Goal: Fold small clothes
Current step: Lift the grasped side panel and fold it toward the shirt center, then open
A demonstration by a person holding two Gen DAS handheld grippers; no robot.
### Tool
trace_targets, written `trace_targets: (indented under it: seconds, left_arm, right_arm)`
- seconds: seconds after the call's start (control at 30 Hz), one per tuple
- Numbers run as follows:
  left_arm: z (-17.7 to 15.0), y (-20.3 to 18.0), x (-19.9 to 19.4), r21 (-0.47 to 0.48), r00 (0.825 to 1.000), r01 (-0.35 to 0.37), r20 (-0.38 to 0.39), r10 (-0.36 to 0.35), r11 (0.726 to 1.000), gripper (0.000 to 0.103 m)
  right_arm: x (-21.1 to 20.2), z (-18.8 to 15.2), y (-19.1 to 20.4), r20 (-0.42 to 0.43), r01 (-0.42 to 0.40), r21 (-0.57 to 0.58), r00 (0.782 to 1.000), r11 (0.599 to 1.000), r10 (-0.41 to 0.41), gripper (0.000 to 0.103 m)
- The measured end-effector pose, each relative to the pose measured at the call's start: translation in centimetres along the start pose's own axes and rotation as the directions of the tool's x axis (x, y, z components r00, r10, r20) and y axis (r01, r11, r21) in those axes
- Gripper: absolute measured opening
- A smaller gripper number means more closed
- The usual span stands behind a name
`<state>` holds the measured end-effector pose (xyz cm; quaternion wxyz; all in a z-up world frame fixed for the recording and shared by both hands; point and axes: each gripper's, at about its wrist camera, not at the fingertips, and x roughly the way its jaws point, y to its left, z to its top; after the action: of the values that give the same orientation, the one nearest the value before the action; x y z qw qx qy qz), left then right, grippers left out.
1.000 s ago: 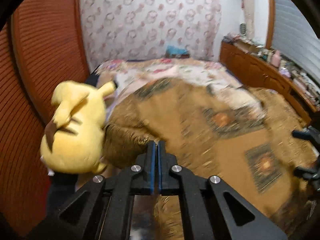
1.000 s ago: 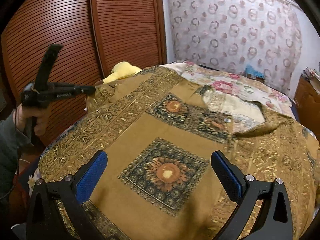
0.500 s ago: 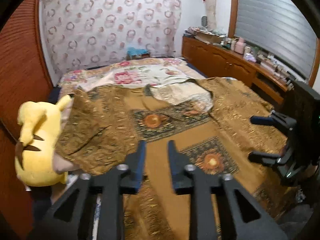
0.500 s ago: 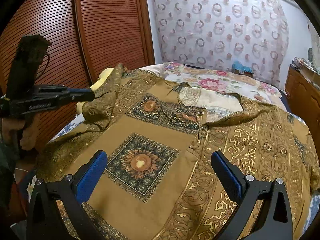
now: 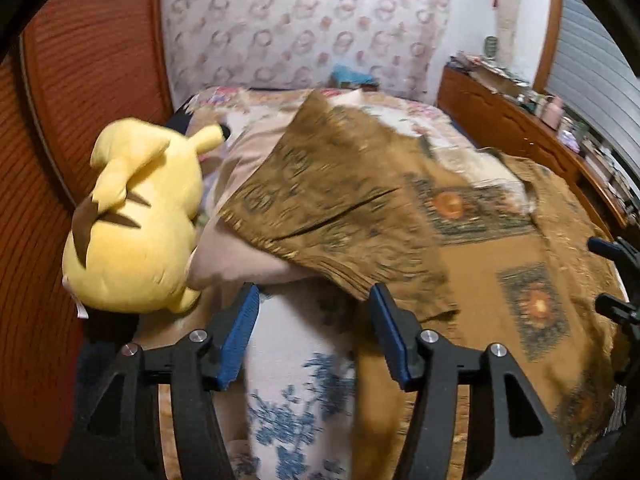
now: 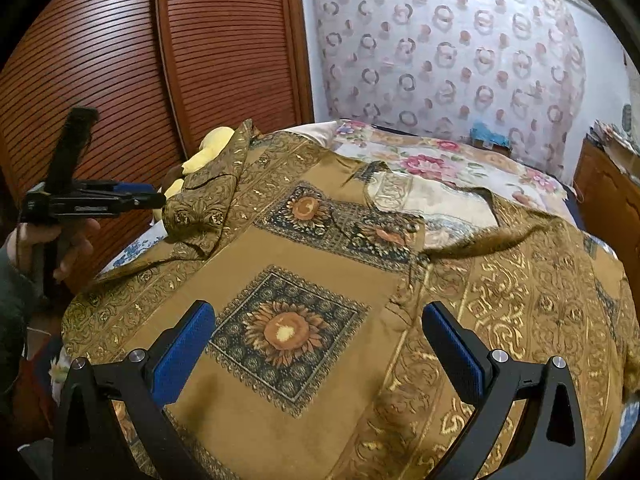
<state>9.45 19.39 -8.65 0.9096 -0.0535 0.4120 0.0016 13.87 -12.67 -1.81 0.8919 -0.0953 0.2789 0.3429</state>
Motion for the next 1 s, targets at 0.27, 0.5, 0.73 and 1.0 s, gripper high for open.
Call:
trace_targets:
  seconds: [0.27, 0.5, 0.73, 1.0]
  left_arm:
    - [0.2, 0.5, 1.0, -0.101, 0.99, 0.139, 0.026, -0.137, 0.985, 0.058]
    - [0.9, 0.2, 2.9, -0.15, 0.987, 0.151, -0.024, -0.156, 0.977, 0.058]
    - [1.2, -0.5, 2.7, -0.14, 0.983, 0.183, -0.006, -0.185, 0.973, 0.041]
    - [2.7, -2.7, 1.3, -0.02, 0.988, 0.153, 0.028, -0.153, 0.988, 0.005]
  right_arm:
    - [1.5, 1.6, 1.4, -0.005, -0.031, -0.036, 1.0, 0.999, 0.031, 0.103]
    - [2.2, 1.9, 2.4, -0.008, -0.048, -0.057, 0.999, 0.997, 0.048, 0.103]
    - [1.7, 1.4, 1.8, -0.005, -0.046, -0.037, 0.999, 0.998, 0.046, 0.103]
    - [0.4, 0.6, 0.5, 0.017, -0.024, 0.01, 1.0, 1.0, 0.024, 0.103]
